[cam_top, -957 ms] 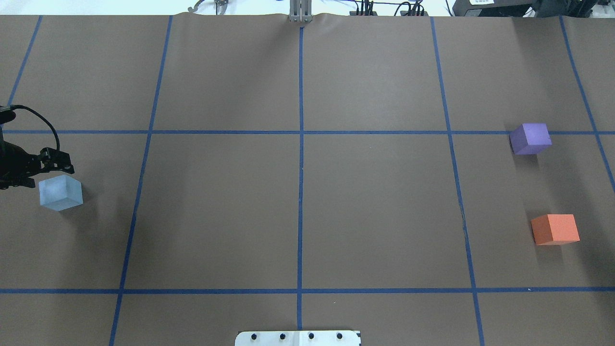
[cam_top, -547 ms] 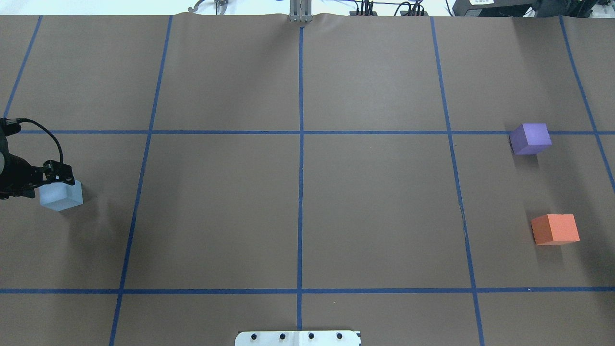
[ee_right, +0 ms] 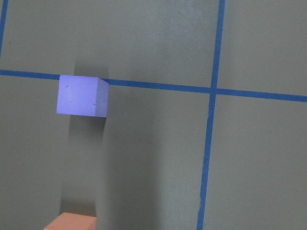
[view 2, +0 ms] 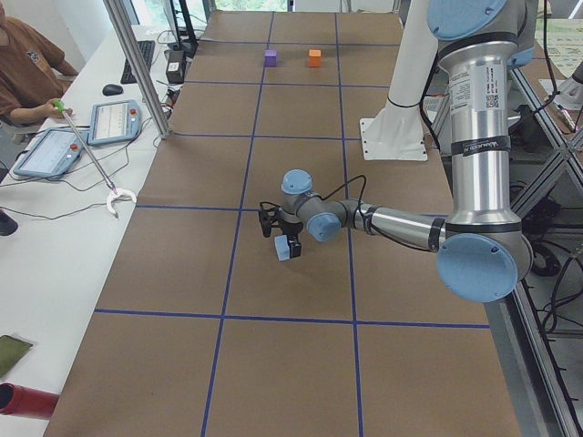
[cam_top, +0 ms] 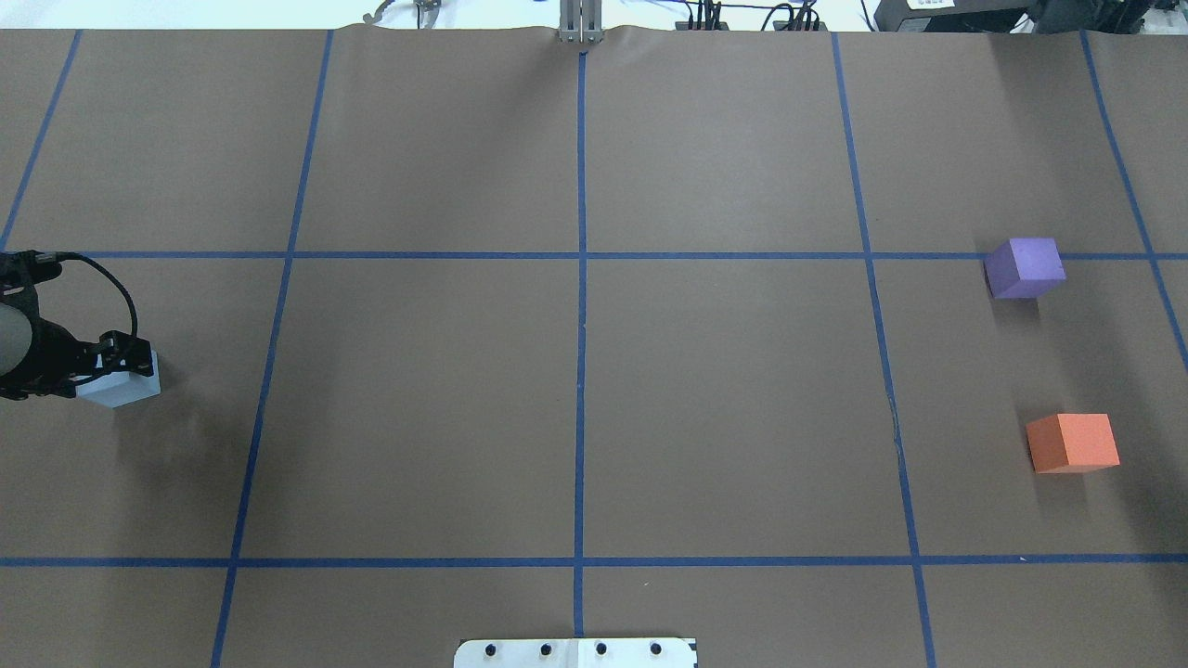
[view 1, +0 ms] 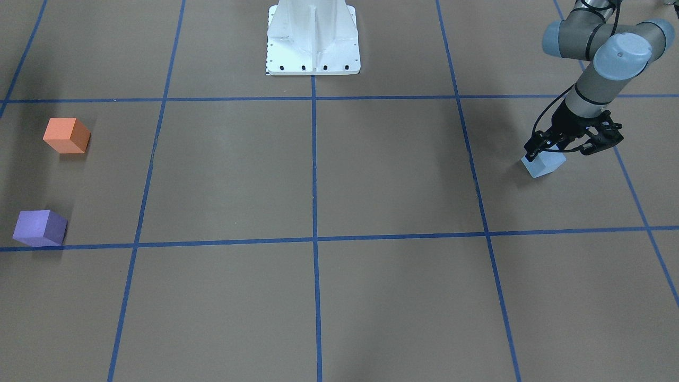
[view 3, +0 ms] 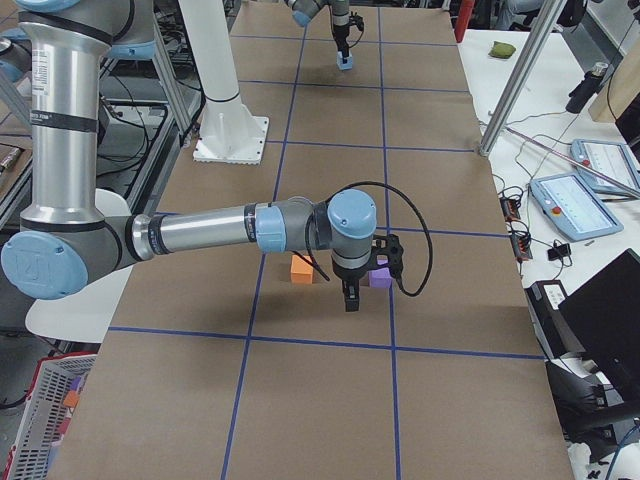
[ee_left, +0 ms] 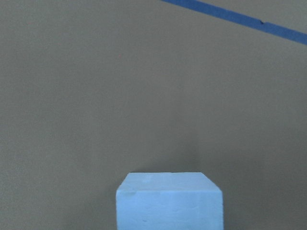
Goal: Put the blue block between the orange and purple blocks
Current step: 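Lower the left gripper onto the light blue cube and close it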
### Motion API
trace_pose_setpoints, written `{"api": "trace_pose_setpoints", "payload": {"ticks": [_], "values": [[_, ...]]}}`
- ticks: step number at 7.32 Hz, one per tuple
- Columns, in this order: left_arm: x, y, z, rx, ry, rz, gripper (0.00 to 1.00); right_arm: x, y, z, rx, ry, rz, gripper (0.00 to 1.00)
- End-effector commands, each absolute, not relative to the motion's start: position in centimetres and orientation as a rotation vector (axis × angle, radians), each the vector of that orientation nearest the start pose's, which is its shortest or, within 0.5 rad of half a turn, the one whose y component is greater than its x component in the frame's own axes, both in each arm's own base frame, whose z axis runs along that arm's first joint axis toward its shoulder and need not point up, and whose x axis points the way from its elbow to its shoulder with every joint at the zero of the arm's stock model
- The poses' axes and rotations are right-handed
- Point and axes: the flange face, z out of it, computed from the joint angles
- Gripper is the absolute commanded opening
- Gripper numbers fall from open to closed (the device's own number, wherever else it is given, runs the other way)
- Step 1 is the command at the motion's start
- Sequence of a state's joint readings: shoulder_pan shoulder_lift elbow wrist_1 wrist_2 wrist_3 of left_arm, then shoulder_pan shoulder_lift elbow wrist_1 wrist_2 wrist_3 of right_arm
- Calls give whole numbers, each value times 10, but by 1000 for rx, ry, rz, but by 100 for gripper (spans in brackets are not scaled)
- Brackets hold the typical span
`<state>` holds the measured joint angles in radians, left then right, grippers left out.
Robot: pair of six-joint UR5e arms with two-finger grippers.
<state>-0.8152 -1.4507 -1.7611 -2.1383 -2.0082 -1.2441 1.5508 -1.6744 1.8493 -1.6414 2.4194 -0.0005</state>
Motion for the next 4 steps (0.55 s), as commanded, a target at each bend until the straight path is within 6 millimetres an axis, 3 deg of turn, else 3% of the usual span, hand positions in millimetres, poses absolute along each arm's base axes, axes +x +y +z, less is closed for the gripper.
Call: {"api": "trace_pose_setpoints", "payload": {"ticks": [1, 2, 3, 4], "values": [[263, -409, 573, -17, 753, -323, 91, 50, -449, 573, 88, -850, -62, 100], [263, -409, 572, -16, 754, -323, 57, 50, -449, 573, 88, -850, -62, 100], [263, -410, 567, -8, 762, -322, 12, 50, -449, 573, 88, -850, -62, 100], [263, -410, 556, 0, 783, -311, 0, 49, -449, 572, 89, -853, -63, 100]]}}
